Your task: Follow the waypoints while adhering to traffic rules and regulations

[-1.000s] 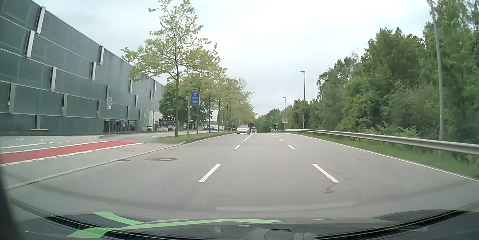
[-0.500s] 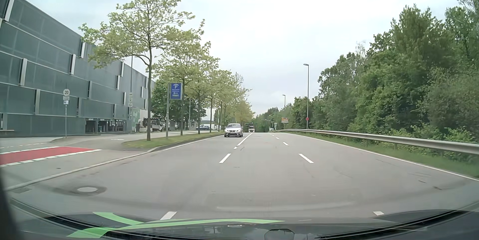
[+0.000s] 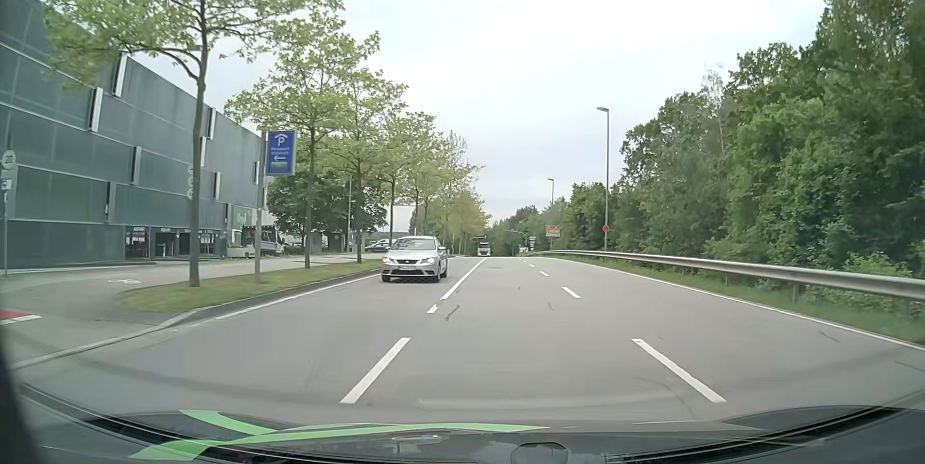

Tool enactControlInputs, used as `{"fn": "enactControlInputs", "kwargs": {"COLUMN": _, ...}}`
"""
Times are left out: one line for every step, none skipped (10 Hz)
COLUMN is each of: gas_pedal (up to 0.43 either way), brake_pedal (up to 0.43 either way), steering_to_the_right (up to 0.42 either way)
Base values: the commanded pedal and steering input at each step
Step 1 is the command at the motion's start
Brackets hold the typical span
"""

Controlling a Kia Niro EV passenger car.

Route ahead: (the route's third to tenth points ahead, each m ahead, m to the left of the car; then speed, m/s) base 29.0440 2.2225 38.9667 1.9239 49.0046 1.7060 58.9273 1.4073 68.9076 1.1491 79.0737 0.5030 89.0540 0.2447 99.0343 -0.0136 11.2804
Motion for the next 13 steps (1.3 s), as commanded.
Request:
{"fn": "enactControlInputs", "kwargs": {"gas_pedal": 0.067, "brake_pedal": 0.0, "steering_to_the_right": 0.003}}
{"fn": "enactControlInputs", "kwargs": {"gas_pedal": 0.067, "brake_pedal": 0.0, "steering_to_the_right": 0.003}}
{"fn": "enactControlInputs", "kwargs": {"gas_pedal": 0.067, "brake_pedal": 0.0, "steering_to_the_right": 0.003}}
{"fn": "enactControlInputs", "kwargs": {"gas_pedal": 0.067, "brake_pedal": 0.0, "steering_to_the_right": 0.004}}
{"fn": "enactControlInputs", "kwargs": {"gas_pedal": 0.067, "brake_pedal": 0.0, "steering_to_the_right": 0.005}}
{"fn": "enactControlInputs", "kwargs": {"gas_pedal": 0.067, "brake_pedal": 0.0, "steering_to_the_right": 0.006}}
{"fn": "enactControlInputs", "kwargs": {"gas_pedal": 0.067, "brake_pedal": 0.0, "steering_to_the_right": 0.007}}
{"fn": "enactControlInputs", "kwargs": {"gas_pedal": 0.067, "brake_pedal": 0.0, "steering_to_the_right": 0.007}}
{"fn": "enactControlInputs", "kwargs": {"gas_pedal": 0.067, "brake_pedal": 0.0, "steering_to_the_right": 0.008}}
{"fn": "enactControlInputs", "kwargs": {"gas_pedal": 0.067, "brake_pedal": 0.0, "steering_to_the_right": 0.007}}
{"fn": "enactControlInputs", "kwargs": {"gas_pedal": 0.067, "brake_pedal": 0.0, "steering_to_the_right": 0.006}}
{"fn": "enactControlInputs", "kwargs": {"gas_pedal": 0.067, "brake_pedal": 0.0, "steering_to_the_right": 0.007}}
{"fn": "enactControlInputs", "kwargs": {"gas_pedal": 0.067, "brake_pedal": 0.0, "steering_to_the_right": 0.006}}
